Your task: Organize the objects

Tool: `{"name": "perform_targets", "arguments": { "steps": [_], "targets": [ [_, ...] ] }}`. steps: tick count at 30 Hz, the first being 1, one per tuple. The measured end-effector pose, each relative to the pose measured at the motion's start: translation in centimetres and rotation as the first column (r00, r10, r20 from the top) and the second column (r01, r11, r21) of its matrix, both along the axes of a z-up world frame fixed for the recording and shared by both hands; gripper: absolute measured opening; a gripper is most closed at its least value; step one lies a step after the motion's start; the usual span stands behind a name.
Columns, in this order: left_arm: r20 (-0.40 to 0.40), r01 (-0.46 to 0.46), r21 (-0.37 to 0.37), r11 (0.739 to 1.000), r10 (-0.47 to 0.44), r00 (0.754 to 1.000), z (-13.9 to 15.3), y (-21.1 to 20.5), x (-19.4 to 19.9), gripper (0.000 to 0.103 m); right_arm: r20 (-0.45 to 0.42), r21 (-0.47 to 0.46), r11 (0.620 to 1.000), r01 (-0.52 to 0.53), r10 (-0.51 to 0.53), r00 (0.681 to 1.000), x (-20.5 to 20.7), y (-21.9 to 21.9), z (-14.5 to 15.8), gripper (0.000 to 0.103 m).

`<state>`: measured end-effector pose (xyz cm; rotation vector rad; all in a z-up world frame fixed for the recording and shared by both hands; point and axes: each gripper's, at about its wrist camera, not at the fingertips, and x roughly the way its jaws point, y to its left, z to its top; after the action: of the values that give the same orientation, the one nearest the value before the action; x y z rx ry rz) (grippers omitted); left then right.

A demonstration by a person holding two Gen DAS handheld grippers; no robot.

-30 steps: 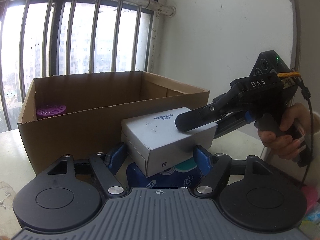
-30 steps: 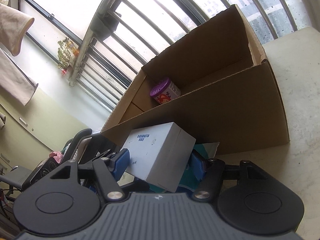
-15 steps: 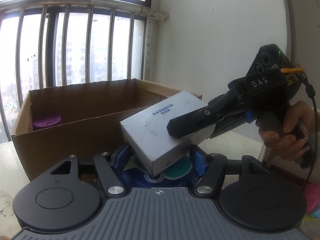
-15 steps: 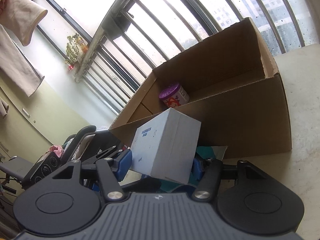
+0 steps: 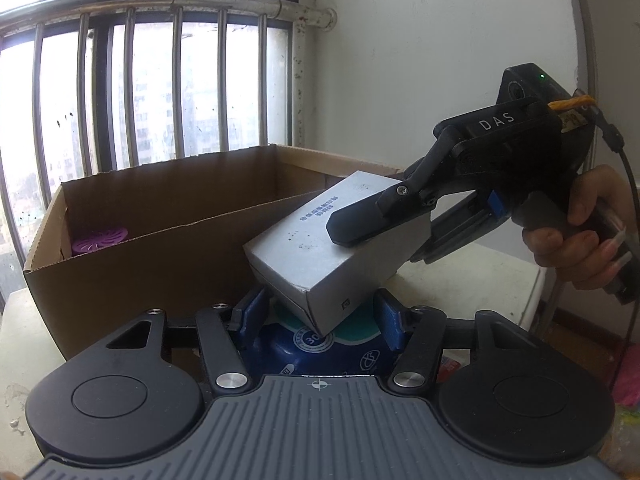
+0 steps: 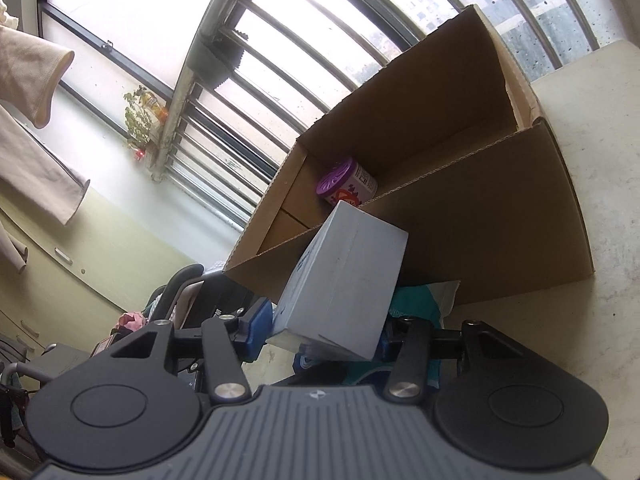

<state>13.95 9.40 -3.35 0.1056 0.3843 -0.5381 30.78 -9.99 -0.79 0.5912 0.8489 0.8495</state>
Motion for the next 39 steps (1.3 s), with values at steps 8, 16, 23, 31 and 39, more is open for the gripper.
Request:
{"name": "perform_targets", "arguments": {
  "steps": [8, 16, 23, 31, 39],
  "targets": [
    [-0.025, 0.019, -0.051, 0.999, -0.020, 0.999, 0.1, 0.6, 0.3, 0.063, -0.037, -0.031, 0.998, 0.059, -0.060, 0.998, 0.0, -1.5, -1.1, 0.079],
    [-0.007, 0.053, -0.032, 0.998, -0.053, 0.999, 0.6, -0.2, 1.3, 0.074, -0.040, 0.044, 0.993, 0.110, -0.108, 0.993, 1.1, -2.7, -1.9, 0.060],
    [-0.013, 0.061, -0.081, 0.995, -0.062, 0.998, 0.3, 0.1, 1.4, 0.069, -0.027, 0.063, 0.994, 0.089, -0.088, 0.996, 1.4, -3.2, -2.0, 0.059],
    [0.011, 0.043, -0.063, 0.997, -0.042, 0.999, 0.7, 0.0, 0.3, 0.064, 0.013, 0.057, 0.995, 0.084, -0.085, 0.996, 0.6, -2.9, -1.2, 0.059],
    [0.054, 0.043, -0.061, 0.997, -0.040, 0.998, 2.2, -0.1, -0.9, 0.064, 0.061, 0.056, 0.995, 0.086, -0.089, 0.994, -0.8, -2.7, 1.0, 0.059]
  ]
}}
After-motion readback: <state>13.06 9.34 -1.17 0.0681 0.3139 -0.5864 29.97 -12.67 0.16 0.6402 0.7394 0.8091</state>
